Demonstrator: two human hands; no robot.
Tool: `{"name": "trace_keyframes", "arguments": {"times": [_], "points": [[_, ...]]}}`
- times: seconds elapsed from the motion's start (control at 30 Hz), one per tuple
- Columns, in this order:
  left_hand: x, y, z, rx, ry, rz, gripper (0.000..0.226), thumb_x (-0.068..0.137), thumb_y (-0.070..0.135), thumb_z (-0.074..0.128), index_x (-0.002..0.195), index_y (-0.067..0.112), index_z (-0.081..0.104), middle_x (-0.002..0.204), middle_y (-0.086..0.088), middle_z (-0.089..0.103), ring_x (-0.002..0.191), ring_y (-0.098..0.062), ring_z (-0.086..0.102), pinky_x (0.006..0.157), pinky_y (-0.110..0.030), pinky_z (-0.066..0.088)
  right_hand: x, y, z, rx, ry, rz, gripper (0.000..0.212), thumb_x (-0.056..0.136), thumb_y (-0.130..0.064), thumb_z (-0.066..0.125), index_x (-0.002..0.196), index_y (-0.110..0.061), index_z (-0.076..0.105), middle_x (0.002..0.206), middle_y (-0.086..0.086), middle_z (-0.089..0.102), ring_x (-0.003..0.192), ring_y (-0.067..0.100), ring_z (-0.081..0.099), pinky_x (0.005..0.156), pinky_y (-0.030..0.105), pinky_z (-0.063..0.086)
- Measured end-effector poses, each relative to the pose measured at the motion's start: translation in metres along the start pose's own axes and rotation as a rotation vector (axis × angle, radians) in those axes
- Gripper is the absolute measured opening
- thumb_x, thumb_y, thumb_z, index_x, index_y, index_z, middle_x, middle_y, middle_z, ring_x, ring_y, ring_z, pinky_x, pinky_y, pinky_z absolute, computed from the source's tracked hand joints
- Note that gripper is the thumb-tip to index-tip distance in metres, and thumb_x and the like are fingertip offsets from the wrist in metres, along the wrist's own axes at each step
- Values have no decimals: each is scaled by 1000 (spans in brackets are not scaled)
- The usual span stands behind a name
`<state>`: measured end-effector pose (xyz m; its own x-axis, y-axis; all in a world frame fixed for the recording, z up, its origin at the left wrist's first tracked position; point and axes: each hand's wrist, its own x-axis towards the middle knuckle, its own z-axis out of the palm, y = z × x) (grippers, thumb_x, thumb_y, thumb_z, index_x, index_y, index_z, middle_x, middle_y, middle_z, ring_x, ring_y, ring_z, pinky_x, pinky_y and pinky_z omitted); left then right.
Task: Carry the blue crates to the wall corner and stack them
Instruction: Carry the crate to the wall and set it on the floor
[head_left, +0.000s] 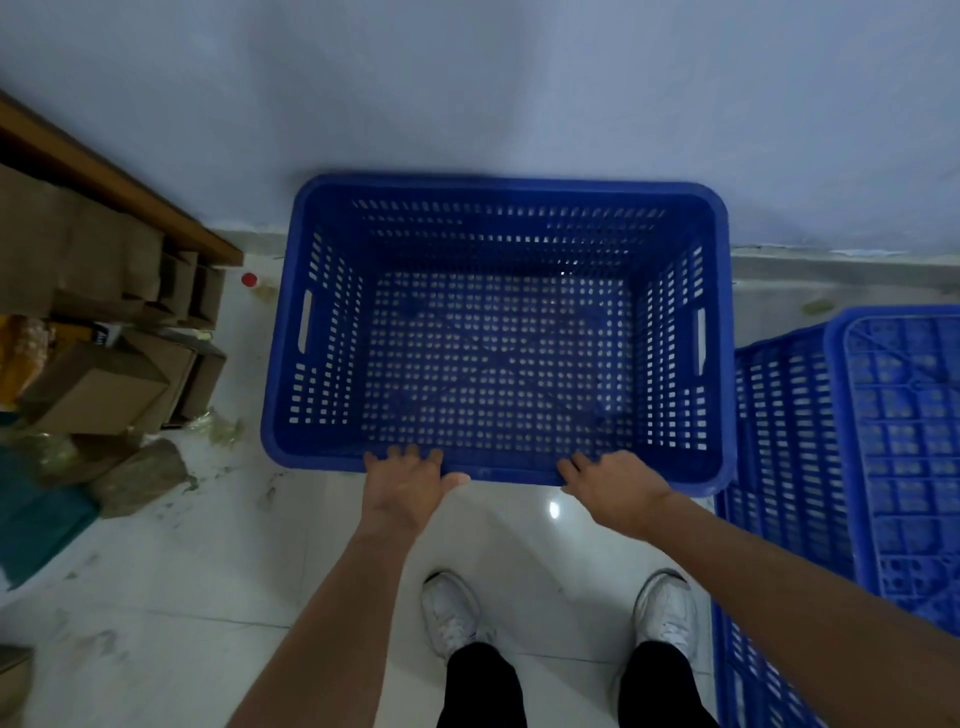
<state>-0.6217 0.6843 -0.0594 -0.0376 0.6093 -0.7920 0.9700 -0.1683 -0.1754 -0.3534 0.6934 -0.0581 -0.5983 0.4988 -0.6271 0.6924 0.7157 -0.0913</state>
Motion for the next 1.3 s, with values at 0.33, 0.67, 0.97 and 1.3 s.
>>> {"name": "trace_keyframes", "arguments": {"times": [0.33, 0.67, 0.97, 1.3], "points": [[-20, 5, -4, -123, 37, -55, 63, 98, 63, 27, 144, 22, 39, 146, -9, 45, 137, -28, 37, 110, -49, 37, -6, -12, -7, 55, -68, 221, 37, 106, -32, 32, 134, -9, 43, 124, 10, 58, 103, 28, 62, 74, 36, 45], [-125, 17, -99, -406, 15, 50, 62, 101, 57, 33, 153, 22, 33, 151, -7, 43, 137, -27, 40, 111, -43, 36, -115, -5, -101, 260, -108, 302, 33, 103, -24, 36, 129, -10, 48, 126, 9, 59, 109, 26, 60, 88, 38, 49], [-292, 52, -212, -397, 143, 51, 61, 101, 55, 34, 152, 21, 32, 144, -9, 49, 130, -28, 48, 105, -42, 42, -283, -4, -197, 414, -32, 450, 33, 100, -19, 35, 128, -7, 48, 127, 14, 52, 109, 32, 58, 84, 40, 44], [-407, 112, -254, -579, 267, 141, 59, 101, 54, 38, 150, 21, 37, 142, -10, 55, 127, -31, 53, 103, -43, 43, -424, -16, -232, 561, -17, 635, 40, 99, -26, 38, 133, -8, 47, 136, 15, 49, 122, 34, 50, 97, 42, 41]]}}
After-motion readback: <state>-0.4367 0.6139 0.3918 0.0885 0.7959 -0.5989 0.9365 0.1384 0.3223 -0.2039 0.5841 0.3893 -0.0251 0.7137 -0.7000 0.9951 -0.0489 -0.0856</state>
